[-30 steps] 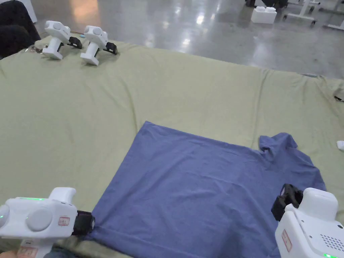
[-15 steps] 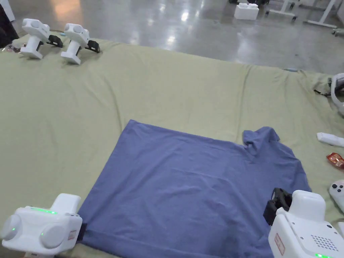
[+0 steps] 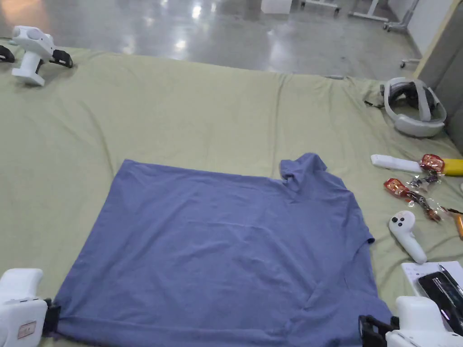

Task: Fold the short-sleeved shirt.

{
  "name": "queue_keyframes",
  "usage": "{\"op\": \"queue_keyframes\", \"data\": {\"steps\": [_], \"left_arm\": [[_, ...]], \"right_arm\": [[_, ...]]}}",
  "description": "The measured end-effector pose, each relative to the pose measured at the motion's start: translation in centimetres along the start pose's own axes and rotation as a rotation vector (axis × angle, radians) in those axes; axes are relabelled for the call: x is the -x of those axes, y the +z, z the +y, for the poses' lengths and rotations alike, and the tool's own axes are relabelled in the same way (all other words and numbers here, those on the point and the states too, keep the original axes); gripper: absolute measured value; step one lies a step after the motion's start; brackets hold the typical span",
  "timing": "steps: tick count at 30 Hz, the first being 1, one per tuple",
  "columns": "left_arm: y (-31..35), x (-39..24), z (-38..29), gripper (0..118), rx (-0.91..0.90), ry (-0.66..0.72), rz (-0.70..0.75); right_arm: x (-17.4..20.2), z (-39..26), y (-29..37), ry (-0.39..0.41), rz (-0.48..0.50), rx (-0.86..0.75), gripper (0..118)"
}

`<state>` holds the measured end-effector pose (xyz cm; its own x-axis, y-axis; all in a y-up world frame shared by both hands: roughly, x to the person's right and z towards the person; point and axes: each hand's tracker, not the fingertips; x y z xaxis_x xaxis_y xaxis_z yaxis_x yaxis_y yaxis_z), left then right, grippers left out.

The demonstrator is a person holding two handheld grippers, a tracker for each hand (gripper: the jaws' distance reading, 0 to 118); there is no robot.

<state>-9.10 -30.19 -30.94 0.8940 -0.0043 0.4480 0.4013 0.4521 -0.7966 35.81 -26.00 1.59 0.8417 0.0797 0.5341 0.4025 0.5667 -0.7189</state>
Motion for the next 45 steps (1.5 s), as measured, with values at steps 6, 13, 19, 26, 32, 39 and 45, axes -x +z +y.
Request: {"op": "queue_keyframes", "data": {"steps": [6,13,19,26,32,39,45], "left_arm": [[0.4,-0.4,-0.2,6,0.001,0.002,-0.001],[0.6,-0.9,-0.6,6,0.009,0.005,0.007],[0.4,-1.5,-0.7,6,0.016,0.020,0.009],[2.0,-0.9,0.1,6,-0.048,0.048,-0.004],[3.6,-0.8,3.2,6,-0.136,0.047,-0.036],[2.8,-1.2,9.0,6,-0.193,0.042,-0.050],[-1.7,-1.0,14.2,6,-0.163,0.097,-0.059]], "right_arm": [[-1.0,-2.5,-2.3,-0.020,-0.027,0.138,53],[-1.4,-3.5,-5.7,-0.055,0.014,0.217,42],[-1.4,-3.0,-6.1,-0.047,0.036,0.222,10],[-1.6,-2.6,-3.2,-0.035,0.040,0.165,8],[-2.2,1.3,-1.1,-0.039,0.048,0.064,8],[-2.7,8.2,-2.2,-0.020,0.033,-0.037,8],[-3.2,13.6,-7.4,-0.056,0.072,-0.006,8]]}}
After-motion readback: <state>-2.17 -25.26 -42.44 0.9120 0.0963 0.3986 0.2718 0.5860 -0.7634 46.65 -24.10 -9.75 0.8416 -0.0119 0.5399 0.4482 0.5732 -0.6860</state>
